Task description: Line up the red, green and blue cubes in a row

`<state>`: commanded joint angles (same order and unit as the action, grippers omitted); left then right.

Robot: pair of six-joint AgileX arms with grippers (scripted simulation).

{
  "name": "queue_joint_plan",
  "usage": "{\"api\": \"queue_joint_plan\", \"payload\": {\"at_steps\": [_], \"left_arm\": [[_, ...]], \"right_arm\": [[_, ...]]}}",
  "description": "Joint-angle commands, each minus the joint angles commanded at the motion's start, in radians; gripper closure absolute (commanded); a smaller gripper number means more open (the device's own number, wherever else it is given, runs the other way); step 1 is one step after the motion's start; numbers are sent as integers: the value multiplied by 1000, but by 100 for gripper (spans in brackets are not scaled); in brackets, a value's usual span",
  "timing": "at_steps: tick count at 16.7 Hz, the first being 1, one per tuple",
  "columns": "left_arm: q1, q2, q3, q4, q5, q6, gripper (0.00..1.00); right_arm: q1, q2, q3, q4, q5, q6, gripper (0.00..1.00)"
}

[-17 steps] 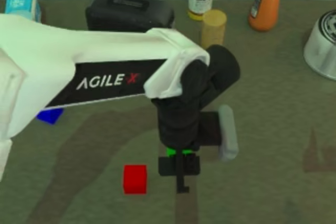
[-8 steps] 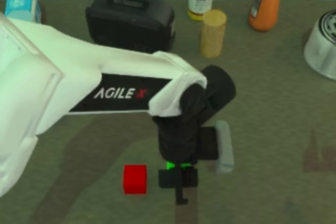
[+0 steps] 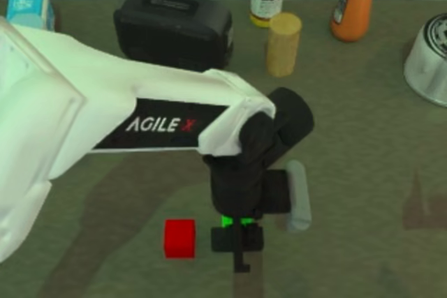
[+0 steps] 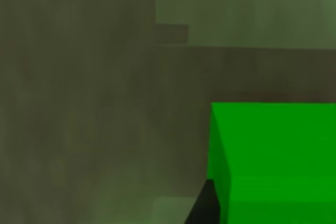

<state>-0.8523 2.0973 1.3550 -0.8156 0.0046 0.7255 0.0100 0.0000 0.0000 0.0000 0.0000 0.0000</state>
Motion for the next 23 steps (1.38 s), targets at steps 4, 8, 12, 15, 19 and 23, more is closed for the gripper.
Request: {"api": "queue_joint_plan", "payload": {"at_steps": [4, 8, 12, 15, 19, 23], "left_arm": [[0, 0, 0, 0, 0, 0, 10], [0, 0, 0, 0, 0, 0, 0], [0, 0, 0, 0, 0, 0, 0], [1, -2, 3, -4, 0, 0, 0], [9, -44, 70, -116, 0, -1, 0], [19, -98, 140, -240, -1, -2, 0]], "right_arm": [[0, 0, 0, 0, 0, 0, 0], [0, 0, 0, 0, 0, 0, 0], [0, 0, 0, 0, 0, 0, 0], [0, 0, 0, 0, 0, 0, 0], [0, 0, 0, 0, 0, 0, 0], [0, 0, 0, 0, 0, 0, 0]]}}
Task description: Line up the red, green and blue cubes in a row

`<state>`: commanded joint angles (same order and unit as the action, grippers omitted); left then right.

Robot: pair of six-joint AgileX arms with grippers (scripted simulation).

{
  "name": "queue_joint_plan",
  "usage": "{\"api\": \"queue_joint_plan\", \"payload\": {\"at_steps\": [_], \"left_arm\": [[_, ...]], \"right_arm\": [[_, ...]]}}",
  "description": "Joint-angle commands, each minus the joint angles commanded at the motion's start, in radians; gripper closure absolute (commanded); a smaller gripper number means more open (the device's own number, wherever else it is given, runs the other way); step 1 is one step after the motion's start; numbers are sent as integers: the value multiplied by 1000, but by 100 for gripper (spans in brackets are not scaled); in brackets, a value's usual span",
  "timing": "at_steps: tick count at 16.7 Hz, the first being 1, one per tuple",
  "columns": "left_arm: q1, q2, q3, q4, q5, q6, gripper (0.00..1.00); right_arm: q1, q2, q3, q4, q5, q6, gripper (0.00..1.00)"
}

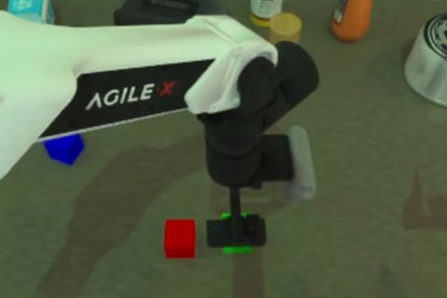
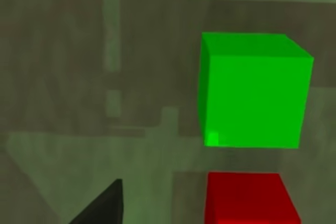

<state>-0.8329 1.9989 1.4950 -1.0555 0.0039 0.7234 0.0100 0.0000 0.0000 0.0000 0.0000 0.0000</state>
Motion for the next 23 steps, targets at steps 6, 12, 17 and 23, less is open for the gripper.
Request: {"api": "queue_joint_plan", "payload": {"at_steps": [6, 12, 17, 23], "left_arm": [[9, 2, 5, -3, 0, -8, 0], [280, 49, 48, -10, 0, -149, 0], [618, 98, 88, -15, -2, -314, 0], [760, 112, 110, -10, -2, -401, 0]], "right_arm": [[0, 0, 0, 0, 0, 0, 0], [0, 0, 0, 0, 0, 0, 0], [0, 0, 0, 0, 0, 0, 0], [0, 0, 0, 0, 0, 0, 0]]}}
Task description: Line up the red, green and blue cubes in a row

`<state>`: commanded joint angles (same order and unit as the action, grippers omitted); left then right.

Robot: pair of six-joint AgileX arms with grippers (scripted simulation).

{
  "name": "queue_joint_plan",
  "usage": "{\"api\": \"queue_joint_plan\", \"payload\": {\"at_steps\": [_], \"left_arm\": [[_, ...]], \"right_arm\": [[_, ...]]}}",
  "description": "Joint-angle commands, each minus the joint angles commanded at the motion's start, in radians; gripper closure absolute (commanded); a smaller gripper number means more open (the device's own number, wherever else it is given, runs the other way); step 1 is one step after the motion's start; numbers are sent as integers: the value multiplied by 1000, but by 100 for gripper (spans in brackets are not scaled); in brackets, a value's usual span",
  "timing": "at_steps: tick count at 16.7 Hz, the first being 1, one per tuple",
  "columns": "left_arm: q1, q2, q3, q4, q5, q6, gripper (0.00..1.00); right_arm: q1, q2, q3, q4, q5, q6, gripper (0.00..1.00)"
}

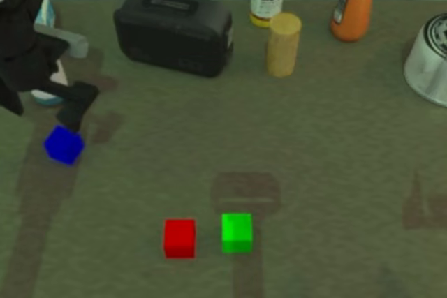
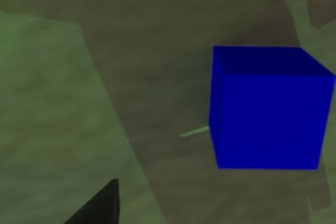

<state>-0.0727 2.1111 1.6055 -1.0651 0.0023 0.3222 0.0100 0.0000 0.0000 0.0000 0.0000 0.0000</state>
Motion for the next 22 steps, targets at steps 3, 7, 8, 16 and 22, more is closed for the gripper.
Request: {"api": "queue_joint_plan", "payload": {"at_steps": [3, 7, 8, 16, 22], "left_arm": [[-3, -5, -4, 0, -1, 2, 0], [0, 31, -46, 74, 0, 0, 0], [0, 51, -65, 117, 0, 0, 0], [1, 140, -158, 298, 1, 3, 0], [1, 140, -158, 298, 1, 3, 38]], "right_arm": [[0, 0, 0, 0, 0, 0, 0], [0, 0, 0, 0, 0, 0, 0], [0, 0, 0, 0, 0, 0, 0], [0, 0, 0, 0, 0, 0, 0], [0, 0, 0, 0, 0, 0, 0]]}}
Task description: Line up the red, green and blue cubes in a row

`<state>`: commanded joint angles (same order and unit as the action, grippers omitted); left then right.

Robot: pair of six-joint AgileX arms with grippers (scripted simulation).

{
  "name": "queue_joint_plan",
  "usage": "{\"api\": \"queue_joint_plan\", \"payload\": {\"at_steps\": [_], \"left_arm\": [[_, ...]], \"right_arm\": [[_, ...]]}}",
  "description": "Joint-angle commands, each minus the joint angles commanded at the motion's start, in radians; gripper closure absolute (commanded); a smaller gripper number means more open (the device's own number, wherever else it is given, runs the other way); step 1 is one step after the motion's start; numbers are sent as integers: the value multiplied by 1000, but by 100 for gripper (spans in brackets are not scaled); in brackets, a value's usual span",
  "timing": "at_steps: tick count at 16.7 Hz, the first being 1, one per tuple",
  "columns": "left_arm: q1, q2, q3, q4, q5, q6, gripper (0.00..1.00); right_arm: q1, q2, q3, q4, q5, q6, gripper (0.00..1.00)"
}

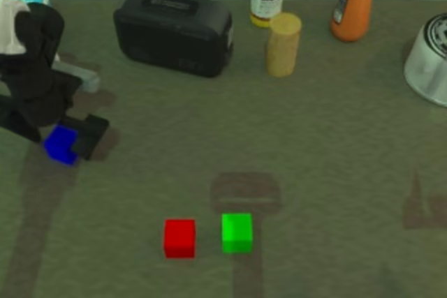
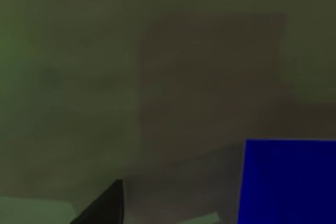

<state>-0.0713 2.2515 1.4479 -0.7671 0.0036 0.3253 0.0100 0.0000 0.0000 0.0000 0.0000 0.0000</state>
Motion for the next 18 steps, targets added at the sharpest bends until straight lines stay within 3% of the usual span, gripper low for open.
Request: {"api": "queue_joint_plan", "payload": {"at_steps": [8, 18], "left_arm": [[0, 0, 0, 0, 0, 0, 98], [-1, -38, 14, -20, 10, -5, 100]], "right_arm": [[0, 0, 0, 0, 0, 0, 0], [0, 0, 0, 0, 0, 0, 0]]}}
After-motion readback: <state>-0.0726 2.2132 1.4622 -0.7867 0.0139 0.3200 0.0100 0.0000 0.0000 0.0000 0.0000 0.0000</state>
